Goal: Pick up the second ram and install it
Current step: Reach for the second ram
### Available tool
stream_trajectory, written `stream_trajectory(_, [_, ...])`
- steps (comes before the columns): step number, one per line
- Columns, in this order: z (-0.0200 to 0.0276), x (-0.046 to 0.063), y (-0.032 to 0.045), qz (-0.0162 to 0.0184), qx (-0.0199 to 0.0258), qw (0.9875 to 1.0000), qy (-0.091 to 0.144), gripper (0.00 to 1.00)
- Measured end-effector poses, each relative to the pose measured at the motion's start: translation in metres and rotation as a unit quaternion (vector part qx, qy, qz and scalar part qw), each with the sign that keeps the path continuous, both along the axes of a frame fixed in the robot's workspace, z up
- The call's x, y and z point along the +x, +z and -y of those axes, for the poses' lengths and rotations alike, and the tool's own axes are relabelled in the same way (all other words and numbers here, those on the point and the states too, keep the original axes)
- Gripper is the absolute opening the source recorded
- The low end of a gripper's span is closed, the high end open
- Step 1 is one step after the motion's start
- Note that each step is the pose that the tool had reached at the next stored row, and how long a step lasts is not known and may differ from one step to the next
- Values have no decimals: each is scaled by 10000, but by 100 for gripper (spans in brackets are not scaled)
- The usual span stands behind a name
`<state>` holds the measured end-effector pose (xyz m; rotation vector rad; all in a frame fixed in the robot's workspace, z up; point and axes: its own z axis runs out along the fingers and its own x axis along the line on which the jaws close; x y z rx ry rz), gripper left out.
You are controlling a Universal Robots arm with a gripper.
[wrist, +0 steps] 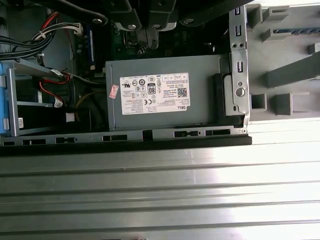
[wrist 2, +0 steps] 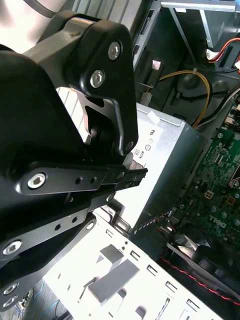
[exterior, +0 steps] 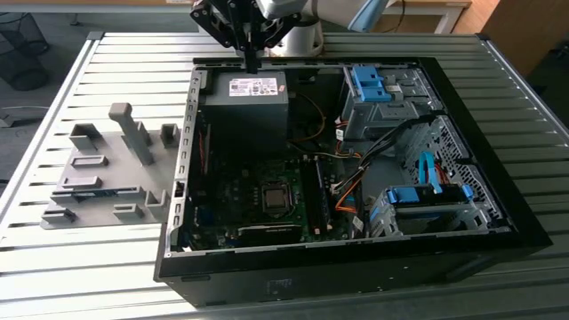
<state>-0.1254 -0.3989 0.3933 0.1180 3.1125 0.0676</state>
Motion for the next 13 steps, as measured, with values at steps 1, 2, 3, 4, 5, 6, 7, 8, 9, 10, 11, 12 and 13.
stream_trajectory(1, [0,-6,0,0,0,10000,0,11])
stream_trajectory(2, [0,-12,0,0,0,10000,0,11])
stream_trajectory(3, [0,-19,0,0,0,10000,0,11])
stream_trajectory(4, [0,-26,0,0,0,10000,0,11])
stream_trajectory(5, [0,-34,0,0,0,10000,0,11])
stream_trajectory(6, [0,-40,0,0,0,10000,0,11])
stream_trajectory(7, [0,-42,0,0,0,10000,0,11])
stream_trajectory(8, [0,-42,0,0,0,10000,0,11])
stream_trajectory(9, [0,-44,0,0,0,10000,0,11])
stream_trajectory(10, [0,-44,0,0,0,10000,0,11])
stream_trajectory(11, [0,-45,0,0,0,10000,0,11])
stream_trajectory(12, [0,-45,0,0,0,10000,0,11])
stream_trajectory(13, [0,-48,0,0,0,10000,0,11])
